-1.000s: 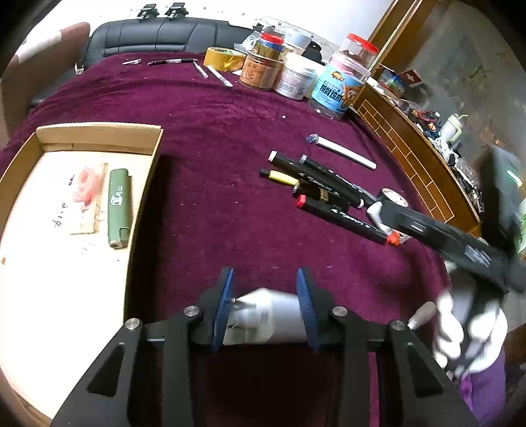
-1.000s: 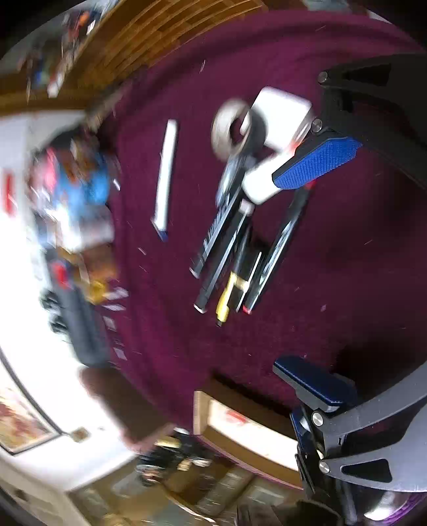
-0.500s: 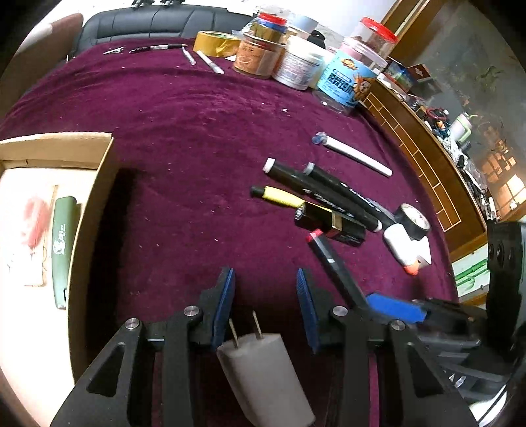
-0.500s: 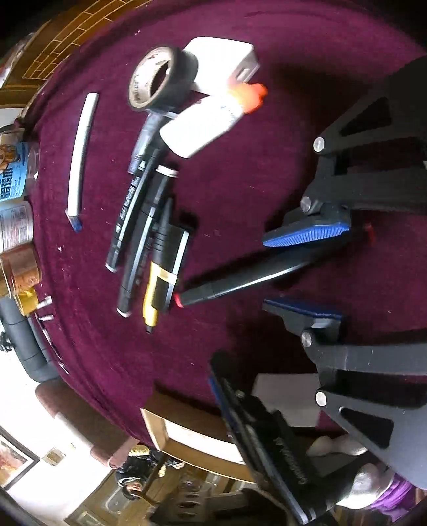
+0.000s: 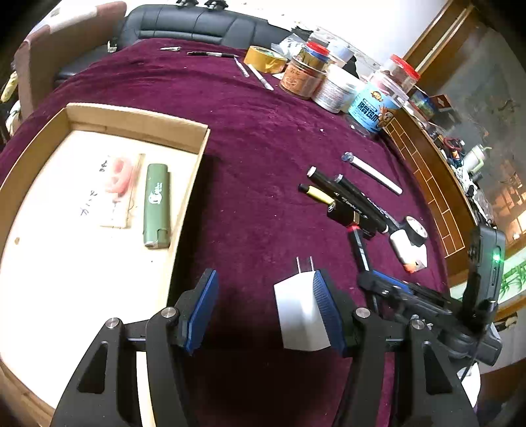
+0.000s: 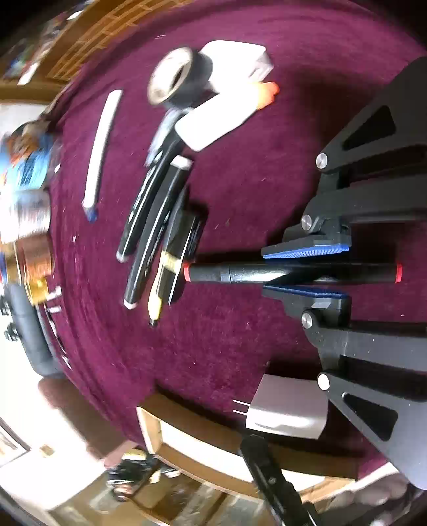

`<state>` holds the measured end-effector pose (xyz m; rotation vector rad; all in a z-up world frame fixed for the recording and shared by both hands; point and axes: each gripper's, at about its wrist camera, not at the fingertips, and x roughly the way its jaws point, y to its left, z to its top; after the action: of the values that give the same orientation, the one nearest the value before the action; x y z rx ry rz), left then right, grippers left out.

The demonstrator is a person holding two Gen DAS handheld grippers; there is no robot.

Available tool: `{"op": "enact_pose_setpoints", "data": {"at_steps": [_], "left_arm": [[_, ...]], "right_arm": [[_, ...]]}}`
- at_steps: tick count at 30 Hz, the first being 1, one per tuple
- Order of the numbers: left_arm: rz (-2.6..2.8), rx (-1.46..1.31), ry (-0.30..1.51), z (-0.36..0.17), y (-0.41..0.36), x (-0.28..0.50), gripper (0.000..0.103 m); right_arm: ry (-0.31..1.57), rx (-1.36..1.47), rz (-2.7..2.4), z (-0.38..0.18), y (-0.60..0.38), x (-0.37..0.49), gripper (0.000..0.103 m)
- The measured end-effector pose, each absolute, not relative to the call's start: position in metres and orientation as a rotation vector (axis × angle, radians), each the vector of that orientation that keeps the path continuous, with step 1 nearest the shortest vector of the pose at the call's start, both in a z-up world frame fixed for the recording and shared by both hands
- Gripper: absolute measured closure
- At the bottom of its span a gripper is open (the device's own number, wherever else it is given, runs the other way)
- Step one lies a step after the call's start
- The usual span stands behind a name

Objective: Organize rigid objects
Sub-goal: 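Grasp the black red-capped marker with the right tool, then lower charger into tray with left tool while right tool releases marker beside it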

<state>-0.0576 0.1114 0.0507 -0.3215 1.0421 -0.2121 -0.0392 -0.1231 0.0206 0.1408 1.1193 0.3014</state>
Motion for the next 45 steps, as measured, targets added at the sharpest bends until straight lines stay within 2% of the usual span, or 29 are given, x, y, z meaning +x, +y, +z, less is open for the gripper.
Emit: {"op": "enact_pose_setpoints", "data": {"at_steps": [4, 12, 14, 15, 16, 22, 31, 38, 45], "left_arm": [[-0.235, -0.291, 1.063, 0.044, 0.094, -0.057, 0.044], [-0.228, -0.086, 1.084, 0.023, 0.045, -0.053, 0.042], [-0.219, -0.038, 1.040, 0.022, 0.039, -0.052, 0.058], [-0.222, -0.042, 1.036, 0.023, 0.041, -0.052, 0.078], [-0.249, -0.069, 1.048, 0.022, 0.044, -0.050, 0.081], [-0.308, -0.198, 1.059, 0.026, 0.067, -0.058, 0.081], [-0.380, -0.375, 0.935, 0.076, 0.134, -0.085, 0.081], [-0.361, -0.449, 0.837, 0.105, 0.195, -0.097, 0.081], [-0.219, -0.444, 0.889, 0.092, 0.259, -0.065, 0.081]], "right_arm": [[1.121, 0.234, 0.299, 0.019, -0.143, -0.048, 0.090], [1.122, 0.334, 0.310, 0.016, -0.159, -0.056, 0.090], [1.121, 0.324, 0.301, 0.017, -0.156, -0.056, 0.090], [1.119, 0.318, 0.298, 0.017, -0.156, -0.057, 0.090], [1.116, 0.310, 0.292, 0.017, -0.155, -0.057, 0.090], [1.090, 0.231, 0.260, 0.020, -0.145, -0.059, 0.090], [1.016, 0.402, 0.439, 0.051, -0.135, -0.073, 0.090], [0.988, 0.410, 0.576, 0.085, -0.080, -0.069, 0.090], [1.052, 0.421, 0.691, 0.085, -0.005, -0.043, 0.089]]}}
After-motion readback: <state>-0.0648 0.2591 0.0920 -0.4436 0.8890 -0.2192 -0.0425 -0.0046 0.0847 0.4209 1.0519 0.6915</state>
